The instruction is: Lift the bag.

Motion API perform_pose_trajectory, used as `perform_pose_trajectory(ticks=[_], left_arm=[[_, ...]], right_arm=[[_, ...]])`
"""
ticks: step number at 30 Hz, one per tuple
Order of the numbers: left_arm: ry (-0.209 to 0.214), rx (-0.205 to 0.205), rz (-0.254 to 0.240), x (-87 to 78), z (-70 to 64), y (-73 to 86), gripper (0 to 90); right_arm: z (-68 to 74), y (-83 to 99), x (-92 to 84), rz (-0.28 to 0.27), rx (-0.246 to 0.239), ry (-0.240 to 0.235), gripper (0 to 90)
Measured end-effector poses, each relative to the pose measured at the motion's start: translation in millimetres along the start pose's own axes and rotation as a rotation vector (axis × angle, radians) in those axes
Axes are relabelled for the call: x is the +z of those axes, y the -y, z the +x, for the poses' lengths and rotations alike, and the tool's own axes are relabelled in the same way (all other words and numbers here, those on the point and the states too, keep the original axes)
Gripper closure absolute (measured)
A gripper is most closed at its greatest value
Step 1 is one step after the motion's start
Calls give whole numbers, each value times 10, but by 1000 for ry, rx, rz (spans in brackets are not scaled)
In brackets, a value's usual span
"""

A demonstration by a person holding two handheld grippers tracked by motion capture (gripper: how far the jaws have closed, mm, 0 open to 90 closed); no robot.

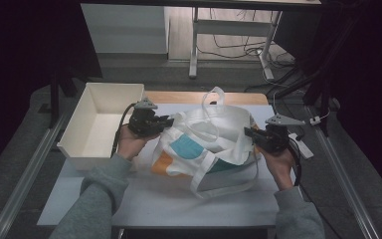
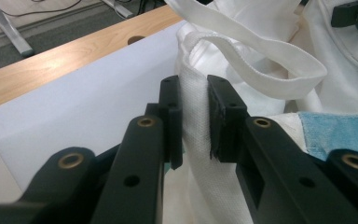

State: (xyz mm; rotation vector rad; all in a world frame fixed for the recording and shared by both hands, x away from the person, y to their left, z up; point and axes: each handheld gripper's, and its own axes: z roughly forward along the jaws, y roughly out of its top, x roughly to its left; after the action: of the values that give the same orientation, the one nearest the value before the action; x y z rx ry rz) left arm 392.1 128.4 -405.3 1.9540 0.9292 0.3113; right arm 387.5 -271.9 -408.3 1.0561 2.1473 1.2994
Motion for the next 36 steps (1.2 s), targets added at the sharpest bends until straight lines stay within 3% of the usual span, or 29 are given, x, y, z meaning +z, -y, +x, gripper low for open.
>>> perform_pose_trajectory(ticks=[3, 5, 6, 8, 11, 15, 21, 31, 36], left_arm=[[6, -4, 8, 1, -1, -5, 737], [4, -10, 1, -11, -3, -10, 670], [-7, -15, -14, -30, -8, -14, 600], [-19, -28, -55, -102, -16, -26, 433], [-15, -30, -105, -289, -41, -41, 341], [6, 11, -112, -499, -134, 15, 322], [48, 43, -83, -654, -282, 256, 314], [91, 56, -68, -788, -451, 729, 314], [92, 65, -25, -757, -481, 947, 313]], right_arm=[[-19, 9, 15, 2, 2, -7, 875], [-18, 4, 16, -1, 0, -13, 865], [-15, 1, 11, -3, -5, -14, 831], [-1, -8, -24, -29, -7, -6, 664], [24, -32, -159, -97, -12, -2, 526], [82, -44, -349, -113, -36, -24, 473], [150, 120, -459, -73, -65, -49, 456], [178, 487, -520, -13, -99, -71, 445], [172, 662, -521, 10, -95, -67, 443]])
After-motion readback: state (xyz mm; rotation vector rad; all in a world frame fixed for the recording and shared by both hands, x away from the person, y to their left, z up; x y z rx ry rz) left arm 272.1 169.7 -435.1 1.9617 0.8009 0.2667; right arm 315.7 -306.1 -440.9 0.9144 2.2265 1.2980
